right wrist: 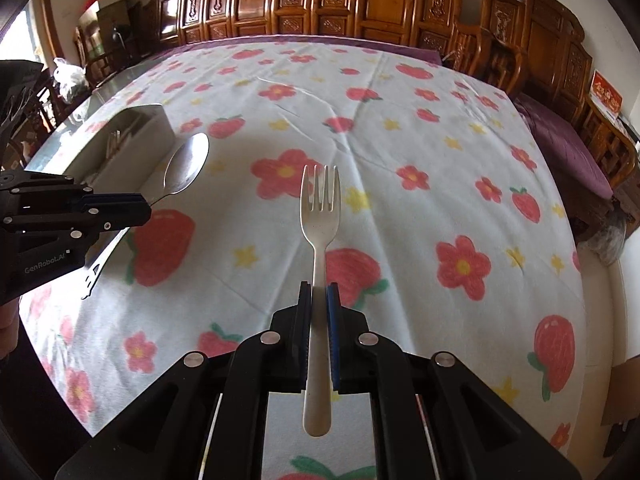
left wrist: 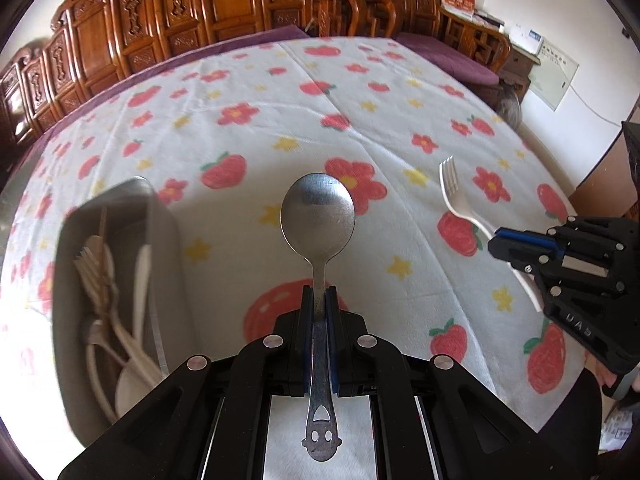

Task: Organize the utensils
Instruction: 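Carry the metal spoon into the tray and open the left gripper while the right gripper carries the fork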

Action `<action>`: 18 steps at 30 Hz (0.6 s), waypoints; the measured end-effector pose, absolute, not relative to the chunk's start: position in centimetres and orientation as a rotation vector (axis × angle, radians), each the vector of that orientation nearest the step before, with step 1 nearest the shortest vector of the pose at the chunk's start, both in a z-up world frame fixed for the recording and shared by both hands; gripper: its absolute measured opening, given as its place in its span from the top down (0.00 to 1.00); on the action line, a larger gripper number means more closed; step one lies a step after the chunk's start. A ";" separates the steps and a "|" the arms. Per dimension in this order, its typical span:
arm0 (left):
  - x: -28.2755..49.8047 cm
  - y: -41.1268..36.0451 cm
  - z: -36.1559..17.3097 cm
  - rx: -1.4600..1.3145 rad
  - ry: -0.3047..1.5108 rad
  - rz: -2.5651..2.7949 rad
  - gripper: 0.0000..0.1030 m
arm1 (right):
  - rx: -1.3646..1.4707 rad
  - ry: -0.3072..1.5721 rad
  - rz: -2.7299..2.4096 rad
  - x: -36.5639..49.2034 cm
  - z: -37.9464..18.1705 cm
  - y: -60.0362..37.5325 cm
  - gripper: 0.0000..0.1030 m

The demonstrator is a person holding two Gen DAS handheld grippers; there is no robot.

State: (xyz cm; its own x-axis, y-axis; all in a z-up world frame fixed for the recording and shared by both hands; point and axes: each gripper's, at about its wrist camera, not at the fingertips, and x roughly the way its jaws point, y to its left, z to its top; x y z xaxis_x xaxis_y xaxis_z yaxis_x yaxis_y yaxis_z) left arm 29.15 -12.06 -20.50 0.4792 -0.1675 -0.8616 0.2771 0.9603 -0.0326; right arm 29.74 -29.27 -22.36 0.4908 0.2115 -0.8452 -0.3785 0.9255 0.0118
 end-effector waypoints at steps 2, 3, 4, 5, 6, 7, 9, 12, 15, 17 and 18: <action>28.7 -11.6 -19.5 0.110 1.017 -0.269 0.95 | -0.186 0.985 0.370 29.5 -21.7 -28.7 0.91; 28.4 -11.3 -19.0 0.106 1.004 -0.268 0.95 | -0.186 0.979 0.376 29.3 -21.3 -28.2 0.91; 28.1 -11.1 -18.5 0.102 0.994 -0.267 0.95 | -0.187 0.975 0.380 29.3 -21.1 -27.9 0.91; 27.7 -10.7 -17.9 0.098 0.981 -0.266 0.95 | -0.188 0.969 0.386 29.2 -20.8 -27.4 0.91; 27.4 -10.3 -17.4 0.095 0.969 -0.264 0.95 | -0.188 0.965 0.390 29.2 -20.6 -27.1 0.91; 27.1 -10.1 -17.0 0.093 0.961 -0.263 0.95 | -0.189 0.960 0.395 29.2 -20.3 -26.6 0.91; 26.4 -9.2 -15.8 0.081 0.936 -0.257 0.95 | -0.188 0.952 0.404 29.2 -19.9 -25.8 0.91; 25.6 -8.1 -14.2 0.060 0.904 -0.254 0.95 | -0.190 0.940 0.420 29.2 -19.1 -24.5 0.91; 25.0 -7.3 -13.0 0.053 0.880 -0.253 0.95 | -0.192 0.927 0.436 29.0 -18.4 -23.2 0.91; 24.6 -6.7 -12.3 0.049 0.864 -0.251 0.95 | -0.190 0.922 0.443 28.8 -18.0 -22.7 0.91; 24.4 -6.3 -11.9 0.048 0.855 -0.249 0.95 | -0.190 0.919 0.449 28.7 -17.8 -22.3 0.91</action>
State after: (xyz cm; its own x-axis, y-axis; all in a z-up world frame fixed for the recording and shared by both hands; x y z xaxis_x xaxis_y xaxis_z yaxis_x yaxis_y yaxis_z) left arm 24.45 -6.33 -11.92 0.6288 -0.1979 -0.7519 0.2361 0.9700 -0.0579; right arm 28.72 -22.33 -17.81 0.5227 0.2924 -0.8008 -0.4518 0.8916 0.0306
